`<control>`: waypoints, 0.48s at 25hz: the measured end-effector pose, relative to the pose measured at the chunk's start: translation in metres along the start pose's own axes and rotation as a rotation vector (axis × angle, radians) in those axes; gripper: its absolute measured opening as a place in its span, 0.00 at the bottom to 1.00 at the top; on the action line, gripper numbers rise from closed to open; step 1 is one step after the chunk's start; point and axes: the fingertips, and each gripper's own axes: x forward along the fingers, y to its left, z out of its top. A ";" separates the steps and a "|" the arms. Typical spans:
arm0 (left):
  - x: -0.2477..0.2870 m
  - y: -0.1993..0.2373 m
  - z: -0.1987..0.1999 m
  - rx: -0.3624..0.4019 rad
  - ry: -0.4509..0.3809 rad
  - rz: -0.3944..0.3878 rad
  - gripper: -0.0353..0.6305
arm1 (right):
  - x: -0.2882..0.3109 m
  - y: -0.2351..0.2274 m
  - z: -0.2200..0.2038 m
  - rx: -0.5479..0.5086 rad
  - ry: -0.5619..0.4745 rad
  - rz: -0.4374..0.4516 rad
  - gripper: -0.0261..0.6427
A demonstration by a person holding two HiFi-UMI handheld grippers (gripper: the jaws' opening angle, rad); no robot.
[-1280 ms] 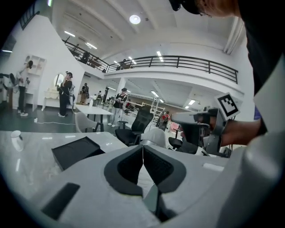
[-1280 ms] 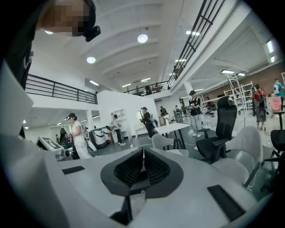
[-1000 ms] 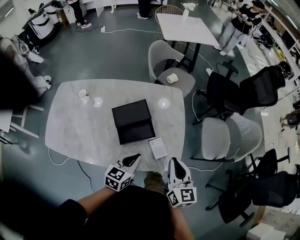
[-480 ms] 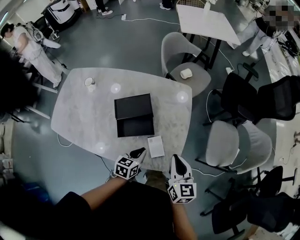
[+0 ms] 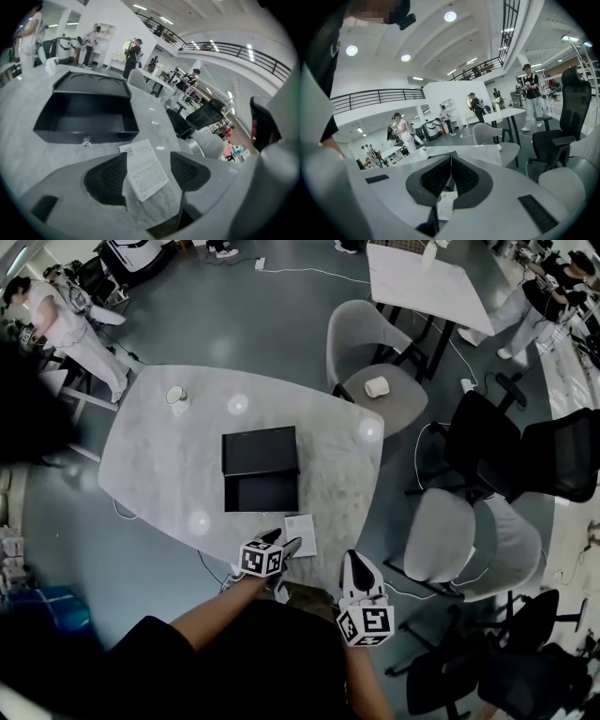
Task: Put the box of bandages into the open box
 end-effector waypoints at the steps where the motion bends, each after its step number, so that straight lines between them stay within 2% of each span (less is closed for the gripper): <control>1: 0.006 0.003 -0.002 -0.042 0.000 0.019 0.50 | 0.000 -0.006 -0.001 0.020 0.006 0.001 0.06; 4: 0.023 0.015 -0.005 -0.123 0.005 0.089 0.59 | 0.001 -0.022 -0.006 0.046 0.040 -0.010 0.06; 7: 0.040 0.023 -0.007 -0.132 0.040 0.136 0.65 | 0.005 -0.031 -0.010 0.049 0.071 -0.023 0.06; 12: 0.060 0.024 -0.019 -0.198 0.095 0.182 0.69 | 0.009 -0.031 -0.014 0.048 0.098 0.005 0.06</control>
